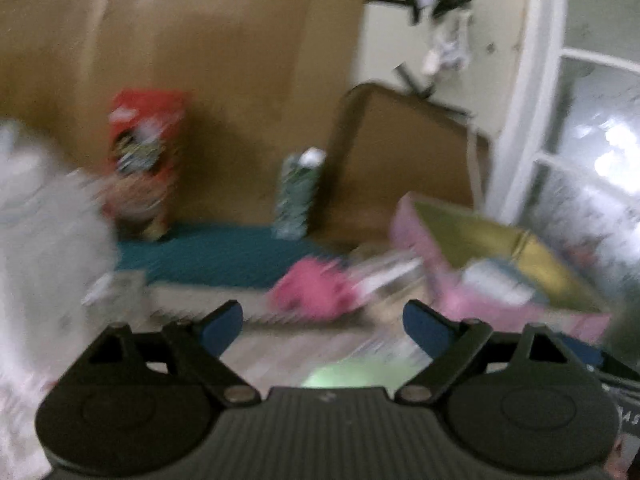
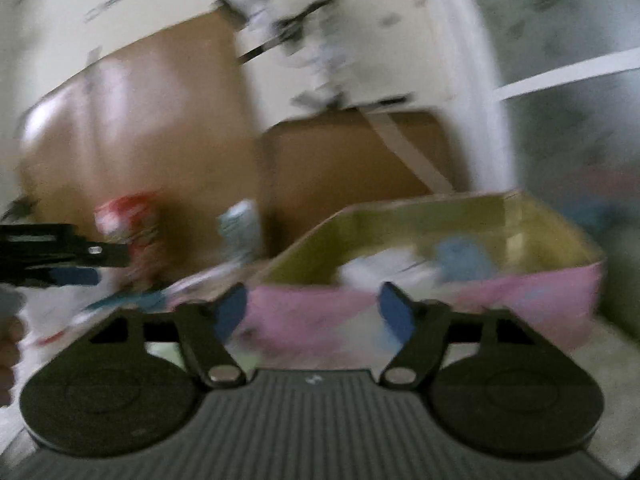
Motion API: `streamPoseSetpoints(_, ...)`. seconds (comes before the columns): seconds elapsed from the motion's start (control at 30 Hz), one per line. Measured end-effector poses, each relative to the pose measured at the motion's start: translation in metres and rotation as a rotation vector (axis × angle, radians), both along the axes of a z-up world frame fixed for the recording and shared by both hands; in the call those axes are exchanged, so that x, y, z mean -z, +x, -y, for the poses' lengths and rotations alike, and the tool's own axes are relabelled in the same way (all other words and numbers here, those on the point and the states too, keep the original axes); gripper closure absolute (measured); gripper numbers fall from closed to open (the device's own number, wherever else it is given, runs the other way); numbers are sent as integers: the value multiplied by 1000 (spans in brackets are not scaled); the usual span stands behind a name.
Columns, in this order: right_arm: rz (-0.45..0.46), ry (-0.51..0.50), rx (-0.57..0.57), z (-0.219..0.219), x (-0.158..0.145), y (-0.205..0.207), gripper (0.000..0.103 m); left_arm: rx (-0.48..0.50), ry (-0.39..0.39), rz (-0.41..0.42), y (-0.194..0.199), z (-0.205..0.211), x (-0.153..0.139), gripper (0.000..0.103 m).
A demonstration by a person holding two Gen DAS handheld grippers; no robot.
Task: Organize soft objects
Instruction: 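Grasp the light green cloth with the right tool, then carry the green cloth with the right tool into the pink tin and open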
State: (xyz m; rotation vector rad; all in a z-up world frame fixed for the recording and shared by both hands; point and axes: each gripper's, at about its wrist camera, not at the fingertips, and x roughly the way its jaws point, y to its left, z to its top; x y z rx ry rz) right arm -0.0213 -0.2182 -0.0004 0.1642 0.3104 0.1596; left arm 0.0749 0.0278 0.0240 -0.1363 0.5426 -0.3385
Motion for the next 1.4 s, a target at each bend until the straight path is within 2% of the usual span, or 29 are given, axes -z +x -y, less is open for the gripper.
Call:
streamPoseSetpoints(0.03, -19, -20, -44, -11, 3, 4, 47, -9, 5, -14, -2, -7, 5, 13)
streamPoseSetpoints(0.07, -31, -42, -79, -21, 4, 7, 48, -19, 10, -28, -3, -13, 11, 13)
streamPoseSetpoints(0.2, -85, -172, -188, -60, 8, 23, 48, -47, 6, -74, -11, -35, 27, 13)
streamPoseSetpoints(0.3, -107, -258, -219, -79, 10, 35, 47, -46, 0, -88, -17, -46, 33, 13)
streamPoseSetpoints(0.4, -187, -271, -261, -90, 16, 48, 47, -44, -34, -98, -20, -59, 36, 13)
streamPoseSetpoints(0.47, -240, -230, -299, -94, 19, 55, 67, -40, -66, -106, -22, -68, 36, 13)
streamPoseSetpoints(0.5, -241, -234, -305, -100, 19, 54, 93, -39, -82, -110, -23, -73, 36, 13)
streamPoseSetpoints(0.53, -242, -239, -316, -105, 19, 52, 100, -41, -94, -113, -23, -77, 36, 13)
streamPoseSetpoints(0.63, -219, -241, -358, -129, 15, 44, 100, -49, -121, -121, -26, -88, 37, 13)
streamPoseSetpoints(0.77, -225, -242, -489, -171, 15, 36, 99, -60, -160, -120, -32, -104, 34, 13)
streamPoseSetpoints(0.83, -249, -240, -548, -189, 18, 35, 99, -73, -161, -119, -36, -111, 33, 20)
streamPoseSetpoints(0.9, -261, -256, -592, -207, 23, 31, 98, -89, -151, -136, -37, -117, 34, 24)
streamPoseSetpoints(0.97, -229, -290, -600, -218, 25, 26, 92, -104, -145, -153, -38, -124, 37, 25)
streamPoseSetpoints(1.0, -225, -301, -607, -220, 25, 26, 87, -109, -145, -164, -38, -126, 39, 25)
streamPoseSetpoints(1.07, -232, -296, -612, -216, 23, 24, 86, -108, -147, -183, -40, -130, 44, 26)
streamPoseSetpoints(1.1, -242, -283, -616, -213, 22, 24, 80, -103, -148, -191, -40, -130, 45, 28)
streamPoseSetpoints(1.13, -254, -259, -625, -207, 21, 24, 61, -96, -148, -199, -40, -130, 46, 29)
streamPoseSetpoints(1.2, -242, -230, -617, -200, 19, 19, 40, -82, -145, -201, -41, -127, 47, 30)
streamPoseSetpoints(1.4, -187, -257, -562, -189, 13, 9, 37, -33, -141, -211, -35, -111, 43, 30)
